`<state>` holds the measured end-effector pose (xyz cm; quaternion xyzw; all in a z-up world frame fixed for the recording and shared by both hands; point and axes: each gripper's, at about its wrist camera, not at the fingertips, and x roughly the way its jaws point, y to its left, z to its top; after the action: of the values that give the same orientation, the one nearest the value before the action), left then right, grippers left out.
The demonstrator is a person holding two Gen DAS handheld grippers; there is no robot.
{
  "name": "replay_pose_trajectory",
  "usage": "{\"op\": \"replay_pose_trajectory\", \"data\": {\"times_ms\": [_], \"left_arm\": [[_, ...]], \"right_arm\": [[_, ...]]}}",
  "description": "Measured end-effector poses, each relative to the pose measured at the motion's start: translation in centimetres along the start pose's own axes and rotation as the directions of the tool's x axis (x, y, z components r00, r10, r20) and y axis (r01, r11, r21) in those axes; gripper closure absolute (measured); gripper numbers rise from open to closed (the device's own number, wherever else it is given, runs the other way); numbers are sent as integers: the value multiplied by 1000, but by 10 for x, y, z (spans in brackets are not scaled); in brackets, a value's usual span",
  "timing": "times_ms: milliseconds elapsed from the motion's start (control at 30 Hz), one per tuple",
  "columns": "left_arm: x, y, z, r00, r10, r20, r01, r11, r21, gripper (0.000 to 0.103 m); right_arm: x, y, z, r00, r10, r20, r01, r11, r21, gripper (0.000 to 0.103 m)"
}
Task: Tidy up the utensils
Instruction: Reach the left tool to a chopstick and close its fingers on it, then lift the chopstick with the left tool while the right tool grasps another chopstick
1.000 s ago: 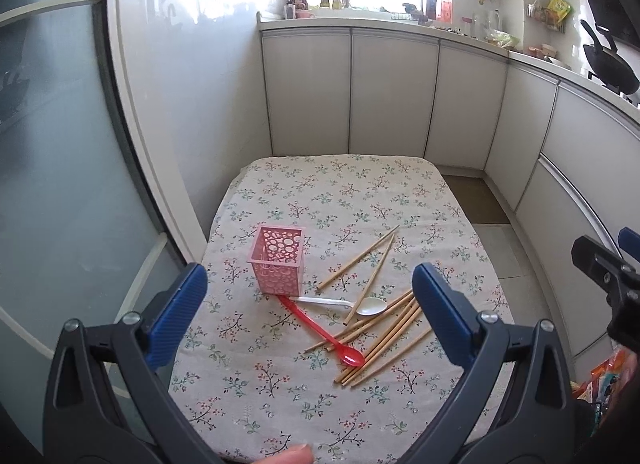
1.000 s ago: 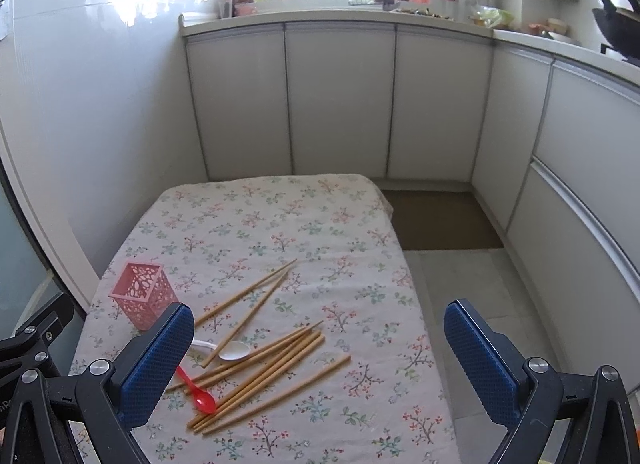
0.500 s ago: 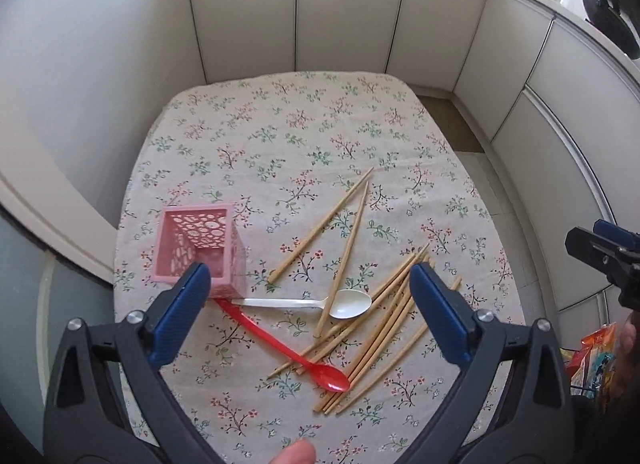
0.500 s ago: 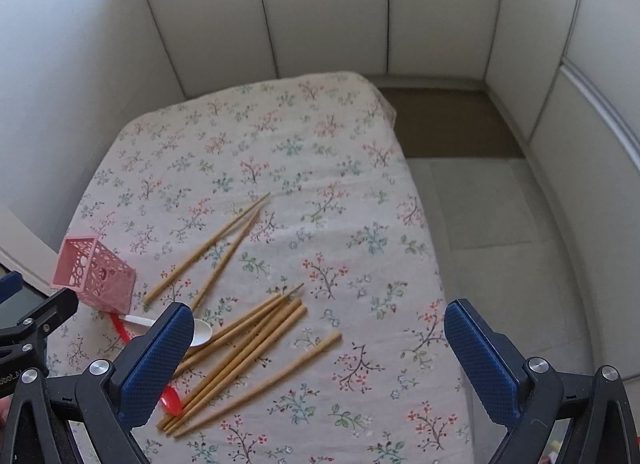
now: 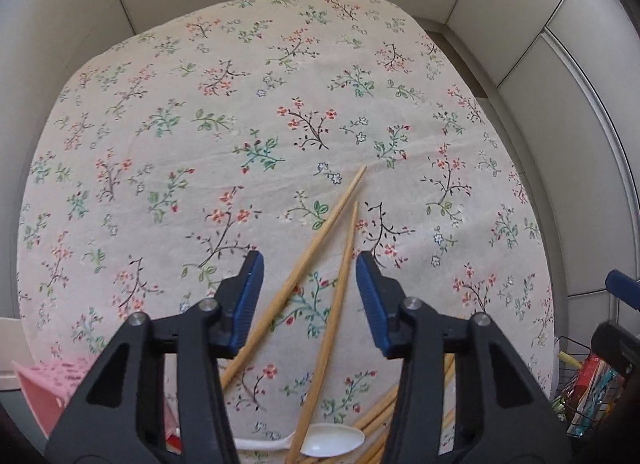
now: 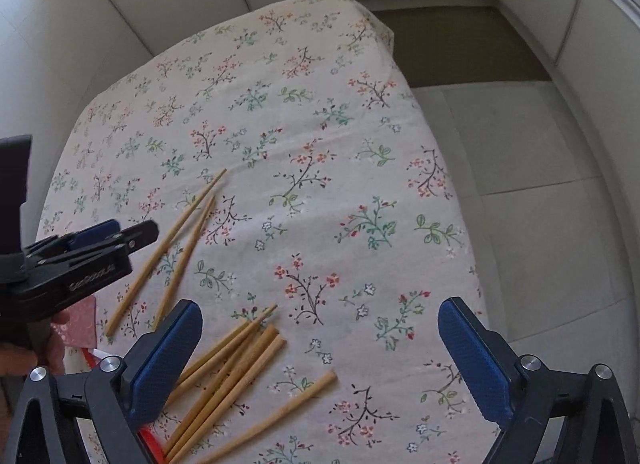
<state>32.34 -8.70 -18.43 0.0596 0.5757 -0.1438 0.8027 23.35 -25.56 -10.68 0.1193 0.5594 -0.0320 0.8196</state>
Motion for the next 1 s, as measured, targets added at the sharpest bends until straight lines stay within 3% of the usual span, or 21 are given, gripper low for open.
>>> {"op": "replay_pose_trajectory", "data": {"times_ms": [367, 500, 667, 767, 833, 1000], "left_arm": [[54, -16, 25, 998, 31, -63, -27, 997, 72, 84], [51, -18, 23, 998, 51, -40, -47, 994, 98, 94], [7, -10, 12, 998, 15, 64, -21, 995, 93, 96], [-30, 1, -4, 991, -4, 135, -4, 998, 65, 96], [-53, 6, -12, 983, -34, 180, 26, 999, 44, 96], [-105, 22, -44, 960, -36, 278, 35, 999, 11, 96]], "right_arm": [[23, -9, 10, 998, 49, -32, -47, 997, 63, 11], [31, -11, 12, 998, 59, -35, -56, 995, 79, 14], [43, -6, 13, 993, 111, -32, -108, 990, 92, 21], [53, 1, 16, 989, 141, -38, -137, 986, 93, 32], [63, 7, 19, 982, 183, -52, -176, 977, 118, 46], [89, 35, 24, 964, 249, -97, -238, 965, 111, 59]]}}
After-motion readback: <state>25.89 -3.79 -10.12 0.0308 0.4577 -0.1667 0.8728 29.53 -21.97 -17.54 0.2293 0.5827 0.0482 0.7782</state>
